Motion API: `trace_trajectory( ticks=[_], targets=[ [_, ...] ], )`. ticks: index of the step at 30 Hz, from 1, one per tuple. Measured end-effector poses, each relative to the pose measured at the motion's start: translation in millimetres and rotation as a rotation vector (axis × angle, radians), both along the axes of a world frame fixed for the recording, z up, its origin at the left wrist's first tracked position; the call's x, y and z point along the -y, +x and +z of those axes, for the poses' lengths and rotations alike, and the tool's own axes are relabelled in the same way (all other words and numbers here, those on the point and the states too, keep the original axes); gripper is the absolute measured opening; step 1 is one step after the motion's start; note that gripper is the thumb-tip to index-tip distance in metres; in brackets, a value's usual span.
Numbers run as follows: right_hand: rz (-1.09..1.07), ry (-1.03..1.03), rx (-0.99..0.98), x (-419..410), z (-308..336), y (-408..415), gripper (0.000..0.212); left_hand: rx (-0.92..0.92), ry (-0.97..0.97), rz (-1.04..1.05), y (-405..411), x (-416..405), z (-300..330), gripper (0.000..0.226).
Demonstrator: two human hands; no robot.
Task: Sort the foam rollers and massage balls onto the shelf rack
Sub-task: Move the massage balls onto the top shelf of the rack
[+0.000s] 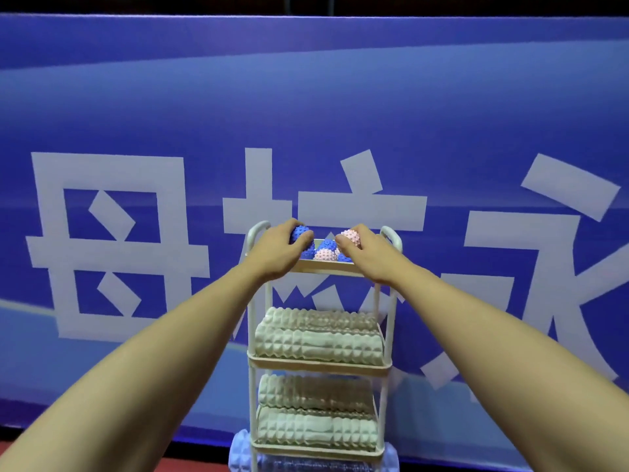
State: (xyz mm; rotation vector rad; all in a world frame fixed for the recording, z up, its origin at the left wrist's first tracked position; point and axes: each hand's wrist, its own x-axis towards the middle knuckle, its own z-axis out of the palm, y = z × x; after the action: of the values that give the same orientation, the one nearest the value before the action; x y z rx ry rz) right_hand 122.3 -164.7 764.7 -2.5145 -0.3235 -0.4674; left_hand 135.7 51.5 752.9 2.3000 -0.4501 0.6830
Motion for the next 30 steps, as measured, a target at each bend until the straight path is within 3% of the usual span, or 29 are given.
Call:
trace_trajectory(
  ticks=[8, 13, 22, 30],
  targets=[
    [0.007, -0.199, -0.026, -5.2, 0.6, 52.7, 0.062, -0.117, 0.201, -0.019, 67.8, -7.7, 4.3, 0.034],
    [0.043, -0.237, -0.048, -3.3, 7.9, 66.0, 0.054, -0.178, 0.263, 0.004, 94.3, -17.4, -13.5, 0.037],
    [0.008, -0.249, -0.003, -0.2, -5.1, 79.1, 0.061, -0.210, 0.416, 0.073, 107.8, -19.4, -22.2, 0.042],
    [0.045, -0.397, 0.068, 13.1, -27.2, 78.3, 0.041, -0.166, 0.547, 0.099, 105.6, -13.6, -21.6, 0.050]
  ],
)
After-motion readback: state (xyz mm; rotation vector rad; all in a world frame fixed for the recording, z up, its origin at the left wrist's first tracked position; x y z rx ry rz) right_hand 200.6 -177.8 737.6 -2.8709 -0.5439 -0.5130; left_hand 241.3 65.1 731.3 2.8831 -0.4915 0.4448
